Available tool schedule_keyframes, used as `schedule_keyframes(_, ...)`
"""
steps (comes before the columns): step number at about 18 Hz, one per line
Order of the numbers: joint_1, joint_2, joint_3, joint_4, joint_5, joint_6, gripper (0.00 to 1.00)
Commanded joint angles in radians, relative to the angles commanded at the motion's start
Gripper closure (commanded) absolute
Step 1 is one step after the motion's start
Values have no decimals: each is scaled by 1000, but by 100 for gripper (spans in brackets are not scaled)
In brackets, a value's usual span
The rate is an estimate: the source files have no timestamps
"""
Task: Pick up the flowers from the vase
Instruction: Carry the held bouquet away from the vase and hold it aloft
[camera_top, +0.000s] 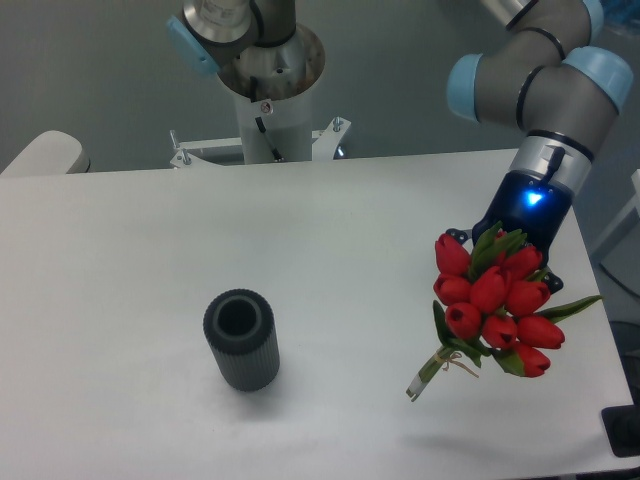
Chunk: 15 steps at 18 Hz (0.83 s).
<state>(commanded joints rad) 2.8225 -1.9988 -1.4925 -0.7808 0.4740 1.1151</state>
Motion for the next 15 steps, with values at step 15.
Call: schedule_keyframes(15,-3,-2,-3,0,2,11,72)
